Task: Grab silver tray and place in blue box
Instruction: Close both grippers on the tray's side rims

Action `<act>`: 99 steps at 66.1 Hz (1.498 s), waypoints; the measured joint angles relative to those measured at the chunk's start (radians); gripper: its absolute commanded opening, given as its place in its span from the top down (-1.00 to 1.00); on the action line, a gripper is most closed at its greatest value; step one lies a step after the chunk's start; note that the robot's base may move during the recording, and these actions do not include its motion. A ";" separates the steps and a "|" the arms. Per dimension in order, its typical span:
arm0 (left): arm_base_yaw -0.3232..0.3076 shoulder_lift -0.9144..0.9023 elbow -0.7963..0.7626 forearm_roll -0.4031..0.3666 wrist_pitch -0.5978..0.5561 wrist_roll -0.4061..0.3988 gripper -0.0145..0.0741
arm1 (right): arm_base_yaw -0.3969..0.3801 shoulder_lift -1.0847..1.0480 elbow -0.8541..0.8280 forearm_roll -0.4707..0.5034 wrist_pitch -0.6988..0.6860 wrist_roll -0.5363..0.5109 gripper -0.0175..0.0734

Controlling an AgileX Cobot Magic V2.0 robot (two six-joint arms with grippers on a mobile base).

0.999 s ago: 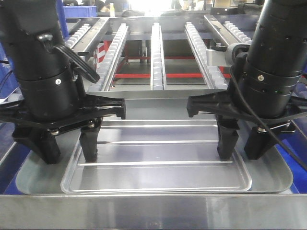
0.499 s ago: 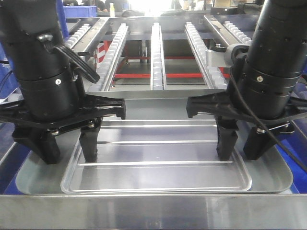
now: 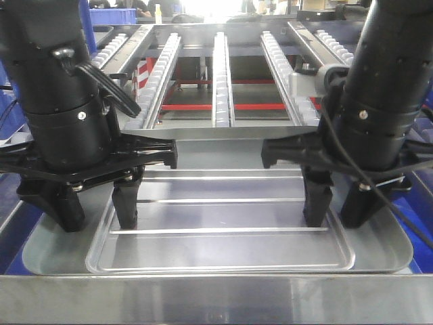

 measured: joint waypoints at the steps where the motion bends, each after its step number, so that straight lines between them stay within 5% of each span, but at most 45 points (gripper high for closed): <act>1: 0.000 0.000 0.000 0.000 0.000 0.000 0.08 | 0.000 0.002 0.000 0.000 0.000 0.000 -0.19; 37: 0.000 0.000 0.000 0.000 0.002 0.000 0.10 | 0.000 0.002 -0.001 0.000 0.000 0.000 -0.19; 44: 0.000 0.000 0.000 0.000 0.004 0.000 0.33 | 0.000 0.002 -0.001 0.000 0.000 0.000 -0.11; 51: 0.000 0.000 0.000 0.000 0.011 0.000 0.72 | 0.000 0.002 -0.001 0.002 -0.001 0.000 0.22; 57: 0.000 0.000 0.000 0.000 0.012 0.000 0.67 | 0.000 0.002 -0.001 0.002 0.003 0.000 0.51; 99: 0.000 0.000 -0.027 -0.015 0.060 0.000 0.70 | 0.000 -0.012 -0.025 0.017 0.048 0.010 0.48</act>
